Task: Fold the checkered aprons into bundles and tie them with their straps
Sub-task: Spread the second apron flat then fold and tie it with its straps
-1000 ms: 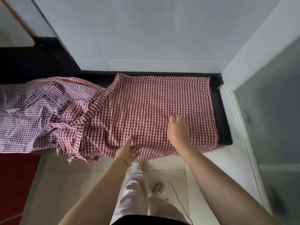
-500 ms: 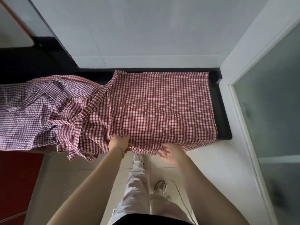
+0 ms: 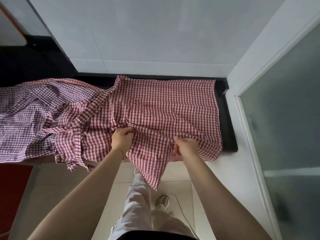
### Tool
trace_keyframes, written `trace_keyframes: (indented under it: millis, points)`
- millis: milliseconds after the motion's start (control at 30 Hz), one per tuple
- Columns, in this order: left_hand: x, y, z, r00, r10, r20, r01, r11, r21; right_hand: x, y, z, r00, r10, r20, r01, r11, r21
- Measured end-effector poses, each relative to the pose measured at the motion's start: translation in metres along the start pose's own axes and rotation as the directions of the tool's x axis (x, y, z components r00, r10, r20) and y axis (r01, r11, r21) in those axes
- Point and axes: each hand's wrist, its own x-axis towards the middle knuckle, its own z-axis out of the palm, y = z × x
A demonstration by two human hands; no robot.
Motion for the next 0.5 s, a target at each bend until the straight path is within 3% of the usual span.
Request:
trace_keyframes:
  millis: [33, 100, 167, 233, 333, 433, 500]
  points:
    - [0.004, 0.003, -0.001, 0.998, 0.041, 0.052, -0.042, 0.999, 0.032, -0.001, -0.01, 0.001, 0.995, -0.09, -0.039, 0.089, 0.996, -0.015]
    - [0.007, 0.004, -0.002, 0.986, 0.078, 0.147, -0.097, 0.987, 0.132, 0.001, -0.024, 0.005, 0.955, -0.293, -0.038, 0.277, 0.933, -0.228]
    - [0.004, 0.002, -0.004, 0.975, 0.111, 0.193, -0.146, 0.973, 0.178, 0.002, -0.024, 0.007, 0.895, -0.421, 0.146, 0.438, 0.77, -0.464]
    - [-0.003, -0.004, -0.006, 0.963, 0.189, 0.193, -0.234, 0.942, 0.24, 0.007, -0.012, 0.009, 0.854, -0.381, 0.355, 0.52, 0.585, -0.623]
    - [-0.013, -0.012, -0.004, 0.94, 0.214, 0.265, -0.321, 0.82, 0.474, 0.015, 0.008, 0.014, 0.776, -0.413, 0.476, 0.581, 0.176, -0.795]
    - [-0.018, -0.017, 0.005, 0.926, 0.172, 0.337, -0.359, 0.681, 0.638, 0.018, 0.014, 0.019, 0.733, -0.468, 0.495, 0.578, 0.042, -0.815]
    - [-0.018, -0.014, 0.007, 0.931, 0.19, 0.311, -0.356, 0.664, 0.658, 0.017, 0.012, 0.02, 0.736, -0.453, 0.504, 0.563, -0.004, -0.826]
